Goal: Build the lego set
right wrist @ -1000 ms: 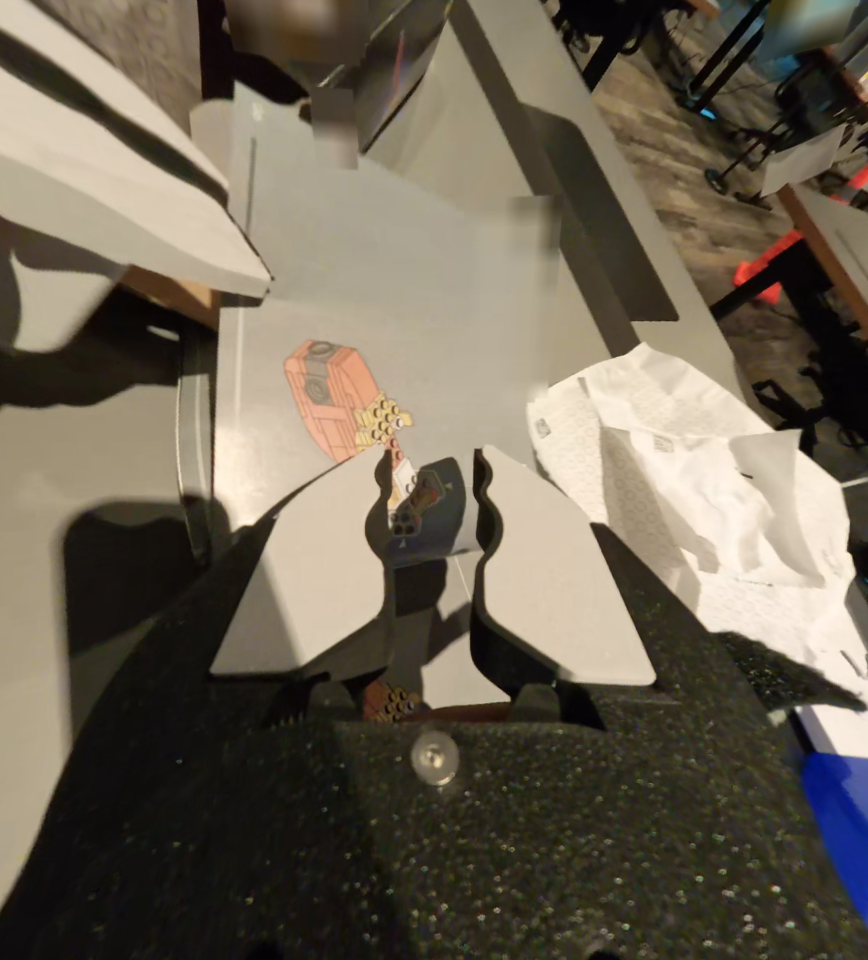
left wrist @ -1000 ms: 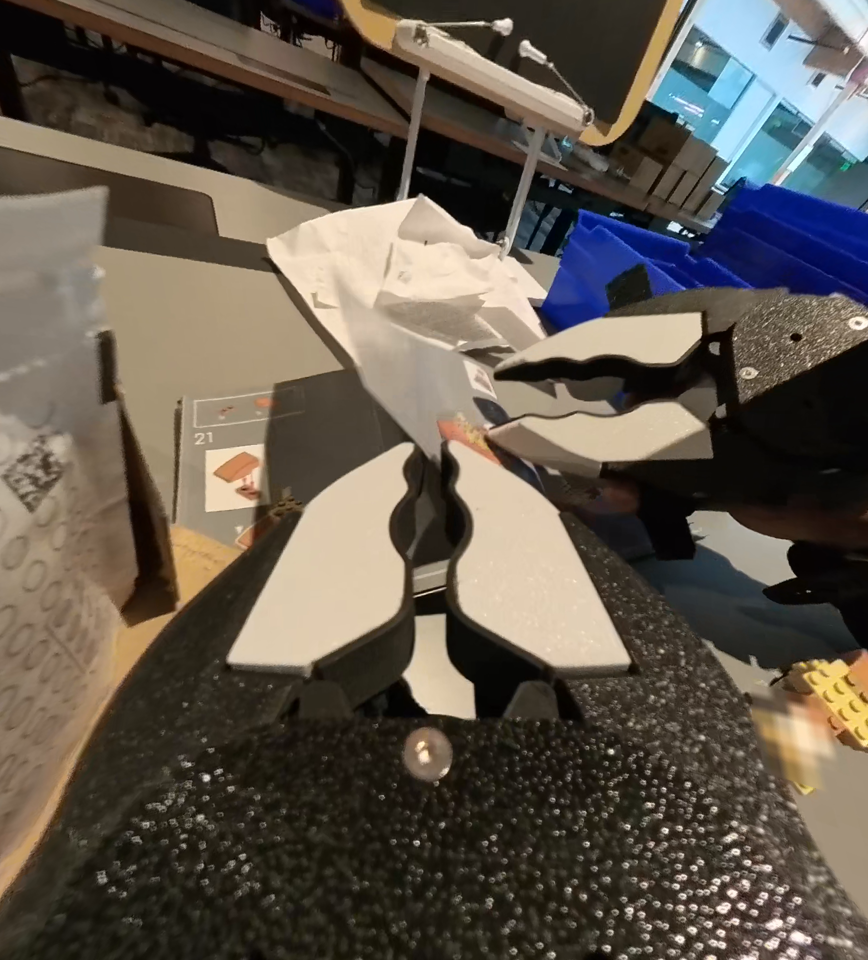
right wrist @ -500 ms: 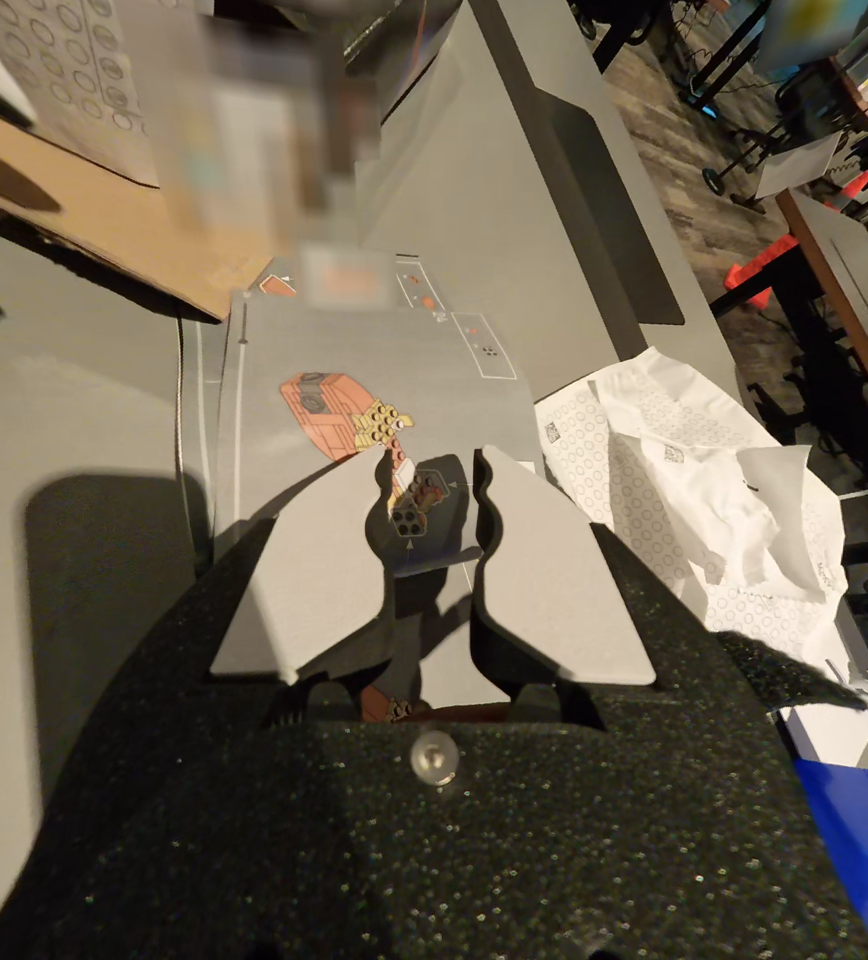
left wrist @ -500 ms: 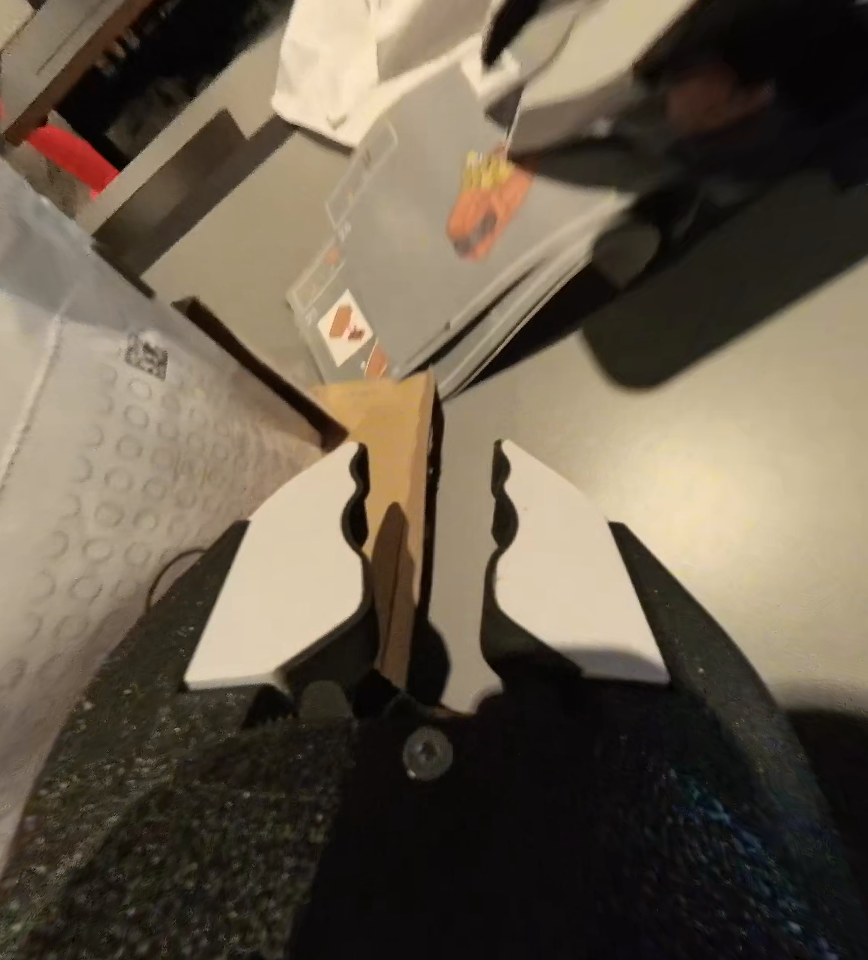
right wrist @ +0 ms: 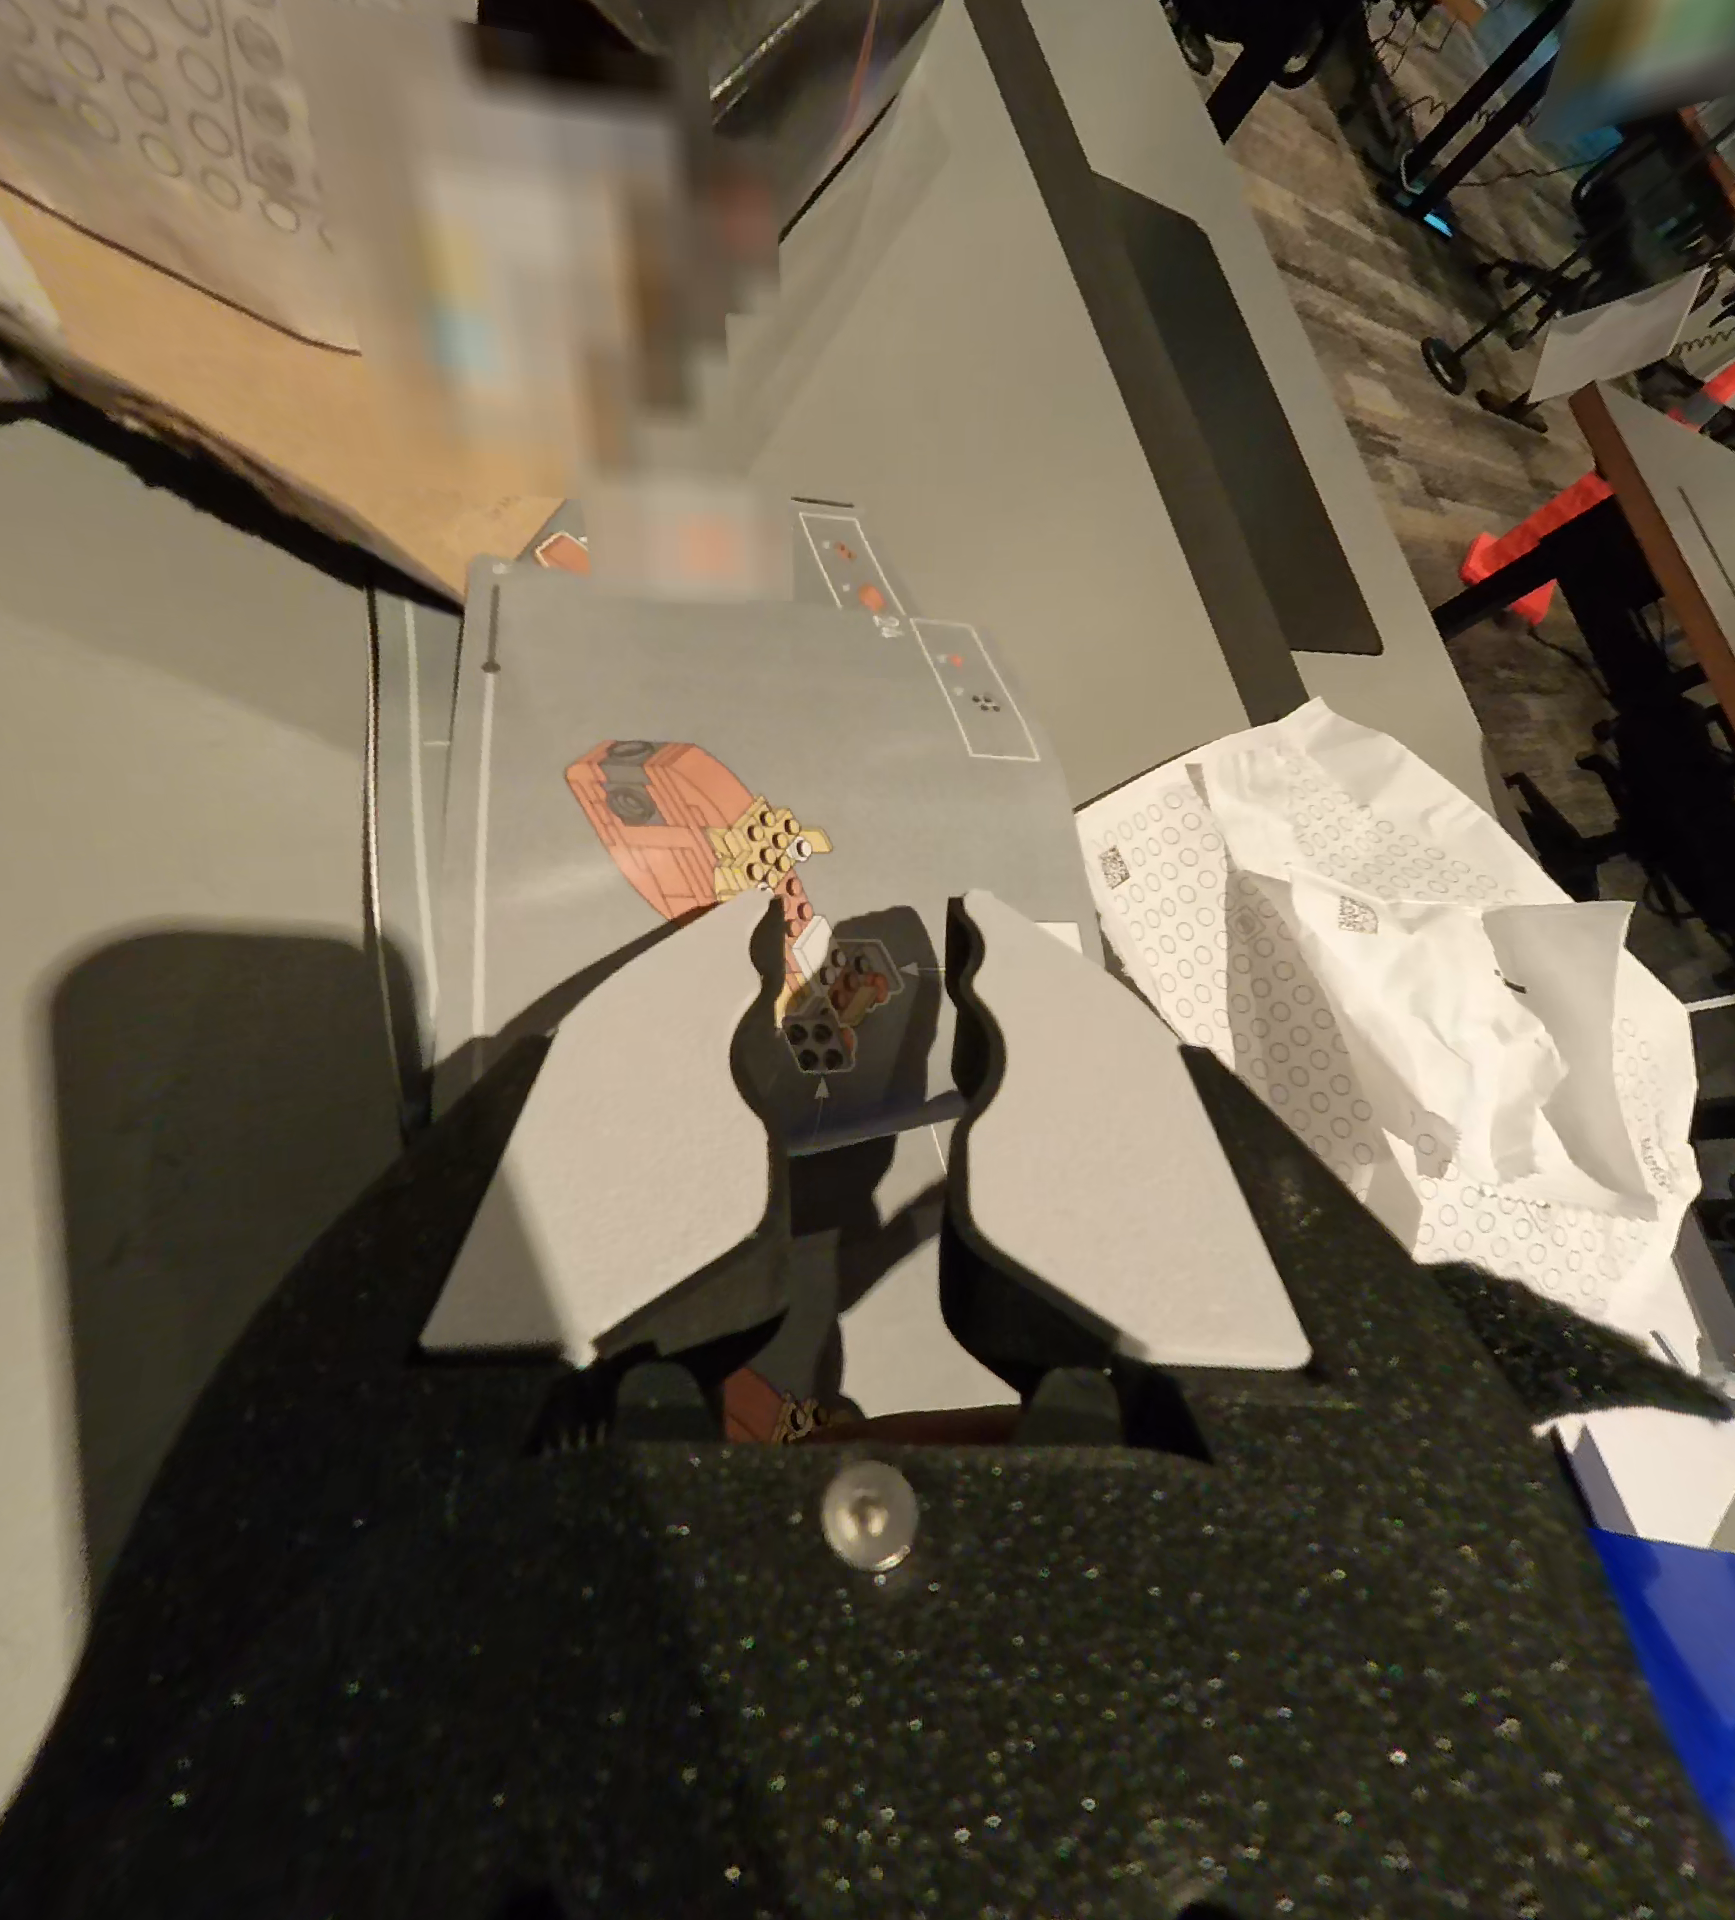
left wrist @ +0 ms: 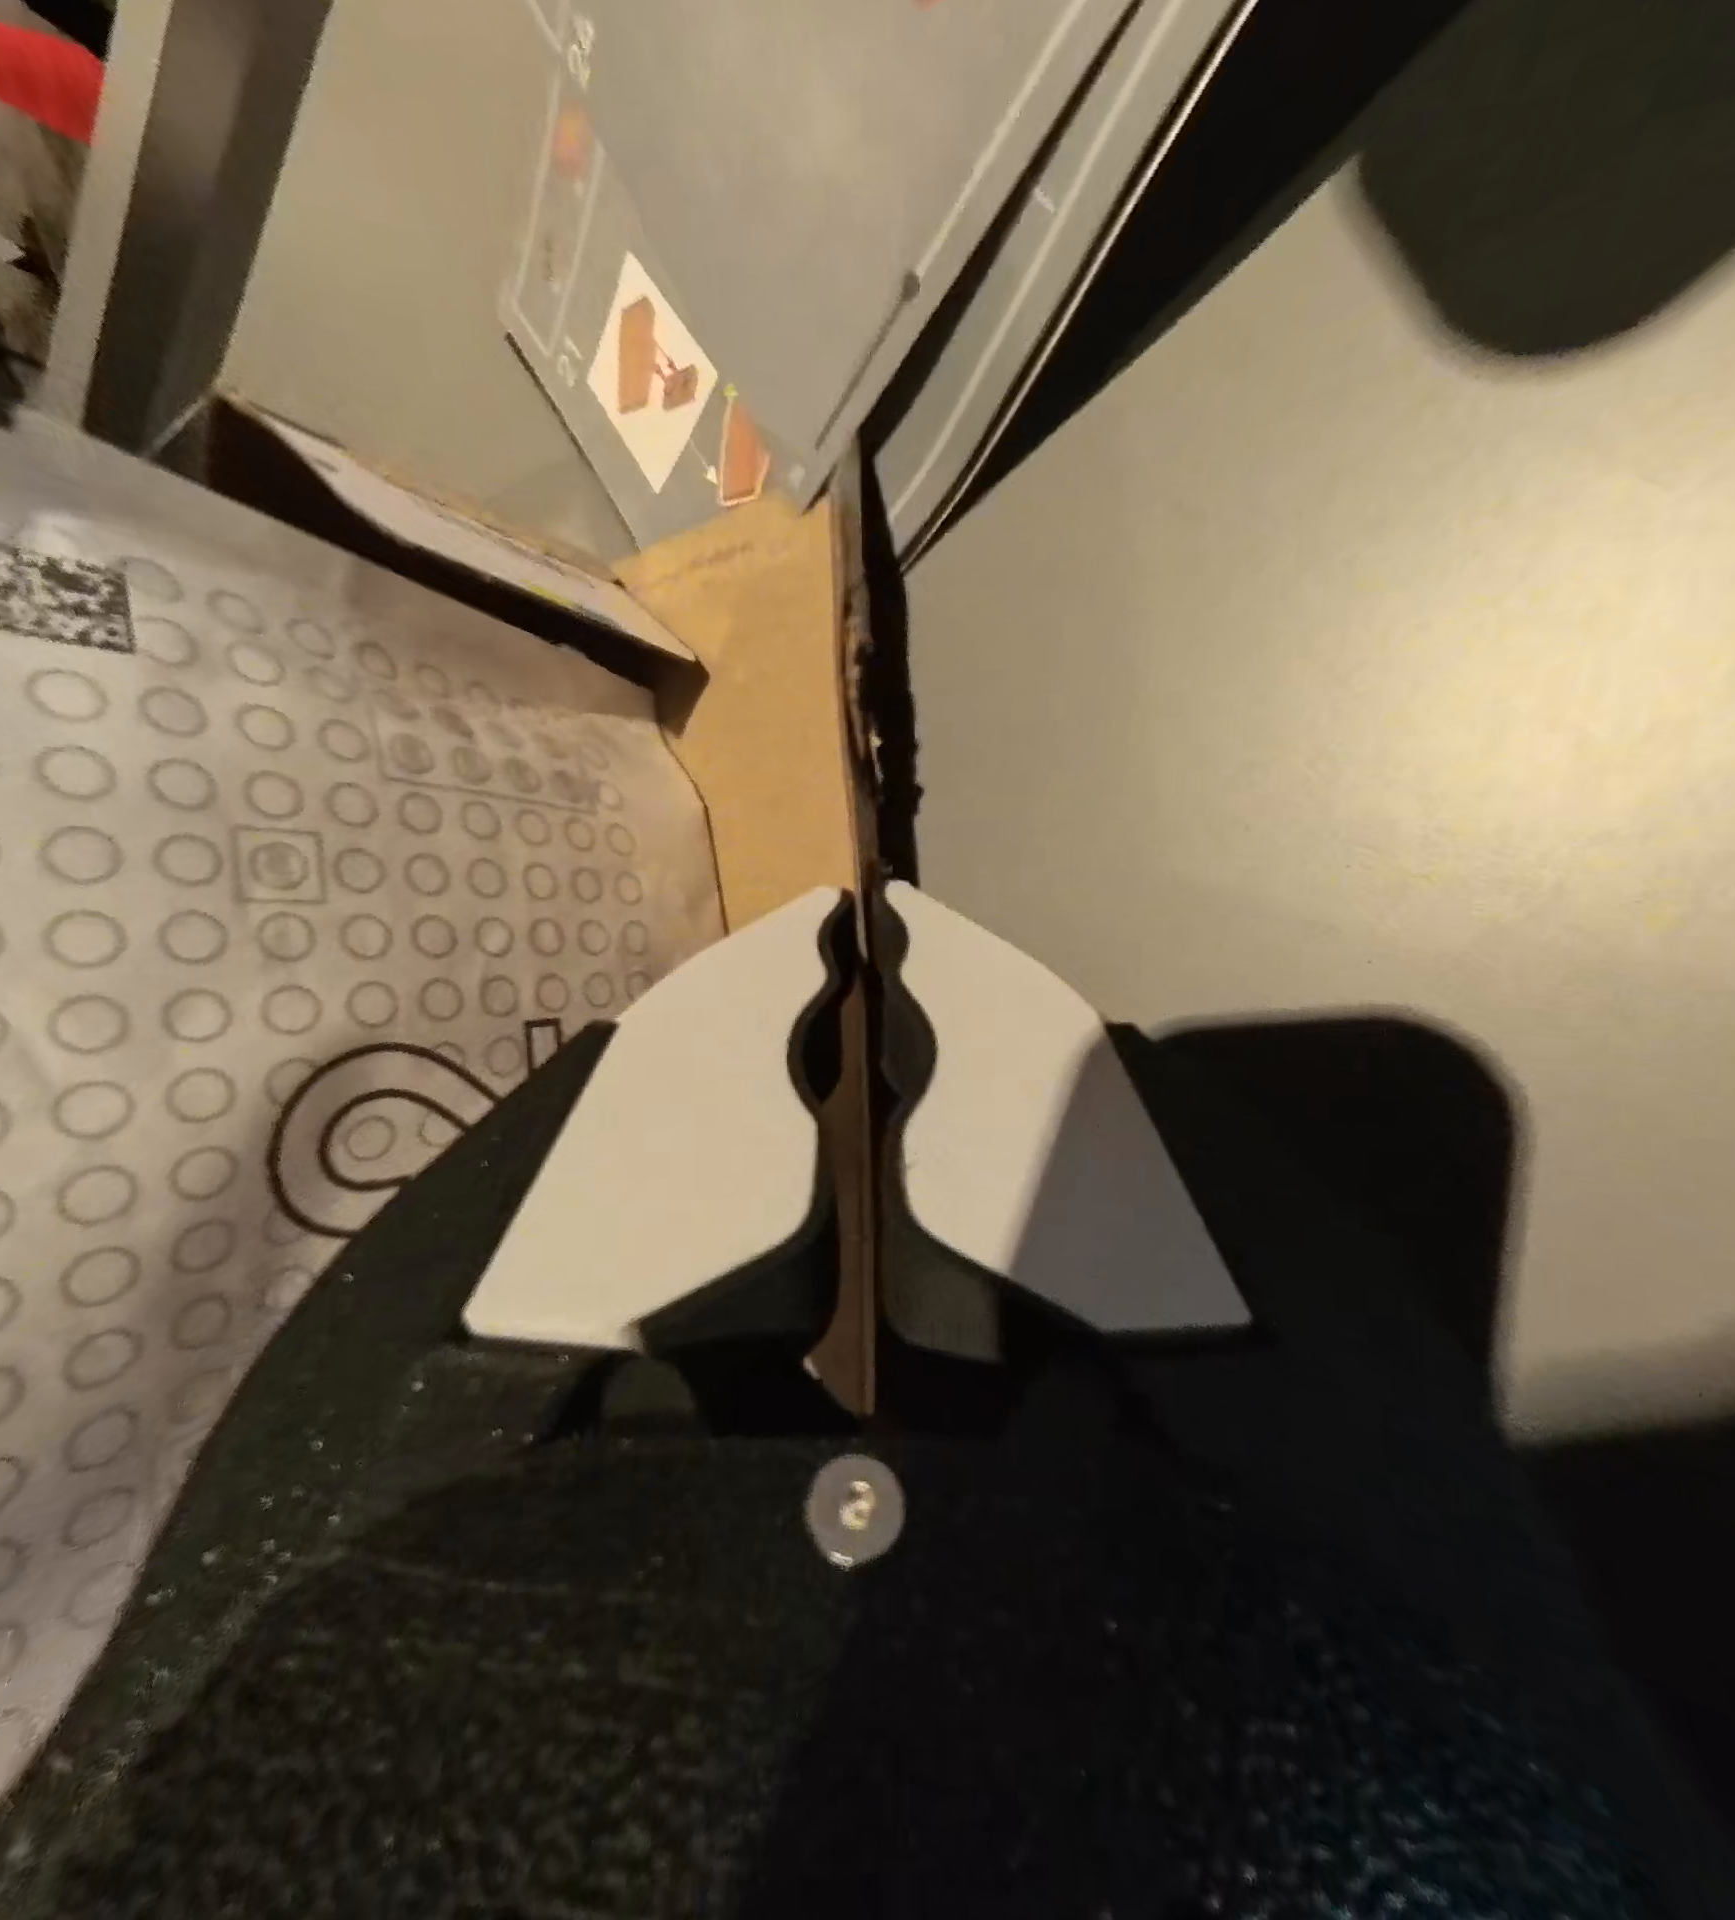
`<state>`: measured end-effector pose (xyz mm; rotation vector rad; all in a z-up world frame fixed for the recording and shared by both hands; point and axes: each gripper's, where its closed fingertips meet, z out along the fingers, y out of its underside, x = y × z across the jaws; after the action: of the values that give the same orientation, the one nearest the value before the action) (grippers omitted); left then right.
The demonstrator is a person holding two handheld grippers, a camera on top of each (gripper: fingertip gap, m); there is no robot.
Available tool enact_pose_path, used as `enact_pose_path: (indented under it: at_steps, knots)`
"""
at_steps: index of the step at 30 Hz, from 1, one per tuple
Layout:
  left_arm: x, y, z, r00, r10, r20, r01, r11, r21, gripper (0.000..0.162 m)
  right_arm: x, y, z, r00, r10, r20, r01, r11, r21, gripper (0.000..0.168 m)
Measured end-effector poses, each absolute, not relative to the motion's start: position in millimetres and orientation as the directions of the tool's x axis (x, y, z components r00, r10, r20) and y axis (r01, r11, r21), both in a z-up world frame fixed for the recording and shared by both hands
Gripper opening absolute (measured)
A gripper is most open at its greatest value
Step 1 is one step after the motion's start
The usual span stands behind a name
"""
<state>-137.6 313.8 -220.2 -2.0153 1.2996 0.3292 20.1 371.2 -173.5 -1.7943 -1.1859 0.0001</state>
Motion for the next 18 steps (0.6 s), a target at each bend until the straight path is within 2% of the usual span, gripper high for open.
enact_pose_path:
  at_steps: [18]
  knots:
    - [-159.8, 317.9, -186.0, 0.557, -0.6, -0.574, -0.819, -0.284, -0.499, 0.001, 15.3, 372.9, -173.0, 0.497, 0.709, 0.499, 0.743, -0.051, -0.668, 0.029]
